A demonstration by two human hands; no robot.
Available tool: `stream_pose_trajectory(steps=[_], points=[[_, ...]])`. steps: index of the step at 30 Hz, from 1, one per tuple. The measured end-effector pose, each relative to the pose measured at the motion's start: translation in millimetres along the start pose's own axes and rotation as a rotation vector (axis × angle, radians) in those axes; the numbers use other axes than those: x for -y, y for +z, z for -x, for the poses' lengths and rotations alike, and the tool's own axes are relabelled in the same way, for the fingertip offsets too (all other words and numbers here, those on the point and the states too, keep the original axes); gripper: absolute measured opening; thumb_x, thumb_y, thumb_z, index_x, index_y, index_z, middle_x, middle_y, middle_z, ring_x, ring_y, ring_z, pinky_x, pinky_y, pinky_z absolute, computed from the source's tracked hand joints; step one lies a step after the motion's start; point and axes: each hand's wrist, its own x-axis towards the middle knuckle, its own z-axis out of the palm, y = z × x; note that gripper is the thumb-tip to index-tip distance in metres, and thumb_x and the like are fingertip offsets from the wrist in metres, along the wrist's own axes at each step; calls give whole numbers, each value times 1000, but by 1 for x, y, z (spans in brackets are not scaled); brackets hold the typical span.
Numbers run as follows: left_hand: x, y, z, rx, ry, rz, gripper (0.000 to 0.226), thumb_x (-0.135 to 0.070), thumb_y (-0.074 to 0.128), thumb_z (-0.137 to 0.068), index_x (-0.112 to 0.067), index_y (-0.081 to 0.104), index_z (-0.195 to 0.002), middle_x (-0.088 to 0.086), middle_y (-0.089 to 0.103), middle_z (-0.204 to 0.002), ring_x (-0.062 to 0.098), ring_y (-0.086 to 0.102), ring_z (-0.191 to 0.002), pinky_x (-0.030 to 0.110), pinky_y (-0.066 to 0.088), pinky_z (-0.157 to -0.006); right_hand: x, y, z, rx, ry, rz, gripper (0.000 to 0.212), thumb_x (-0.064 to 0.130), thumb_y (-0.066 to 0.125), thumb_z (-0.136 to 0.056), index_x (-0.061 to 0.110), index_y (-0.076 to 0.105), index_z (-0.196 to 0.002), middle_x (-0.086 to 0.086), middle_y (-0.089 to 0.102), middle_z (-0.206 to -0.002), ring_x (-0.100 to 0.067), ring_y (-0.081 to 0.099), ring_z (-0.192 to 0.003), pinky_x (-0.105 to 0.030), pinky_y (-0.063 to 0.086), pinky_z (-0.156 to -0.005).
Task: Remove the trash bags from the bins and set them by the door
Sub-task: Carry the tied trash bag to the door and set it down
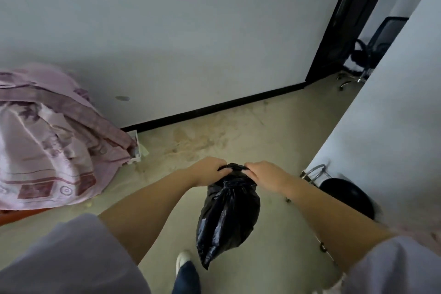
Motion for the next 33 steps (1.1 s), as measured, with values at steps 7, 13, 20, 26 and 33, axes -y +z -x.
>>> stream_pose_trajectory(steps=[7, 13, 20, 26, 33], points=[[57, -99, -159, 76, 62, -89, 40, -36, 35, -100, -4, 59, -106, 12, 60, -95, 25, 55, -86, 33, 41, -74, -72, -53, -149, -98, 101, -88, 28, 34, 30, -101, 14, 44, -89, 6, 41, -64, -17, 43, -59, -28, 28, -50], [87, -167, -297, 165, 171, -140, 40, -36, 35, -100, -3, 58, -104, 15, 63, -103, 23, 56, -89, 32, 42, -78, -133, -100, -242, -127, 213, -153, 29, 33, 29, -102, 12, 44, -87, -3, 48, -74, -22, 45, -67, -31, 31, -61], [82, -212, -463, 174, 256, -227, 34, -35, 36, -100, -8, 53, -88, 12, 55, -84, 25, 52, -80, 29, 35, -67, -250, -148, -332, -128, 298, -189, 35, 31, 30, -102, 3, 52, -99, -15, 59, -88, -23, 47, -72, -31, 31, -63], [44, -255, -610, 156, 304, -239, 29, -32, 36, -101, -11, 50, -86, -3, 47, -70, 16, 44, -65, 29, 30, -60, -381, -207, -400, -141, 329, -160, 26, 30, 30, -102, 13, 46, -91, -10, 53, -81, -25, 49, -72, -33, 35, -63], [20, -276, -761, 204, 275, -214, 40, -37, 35, -100, -4, 56, -96, 5, 52, -82, 21, 49, -76, 29, 35, -67, -503, -255, -460, -88, 375, -172, 35, 34, 30, -101, 7, 52, -100, -17, 64, -98, -32, 59, -85, -35, 41, -69]])
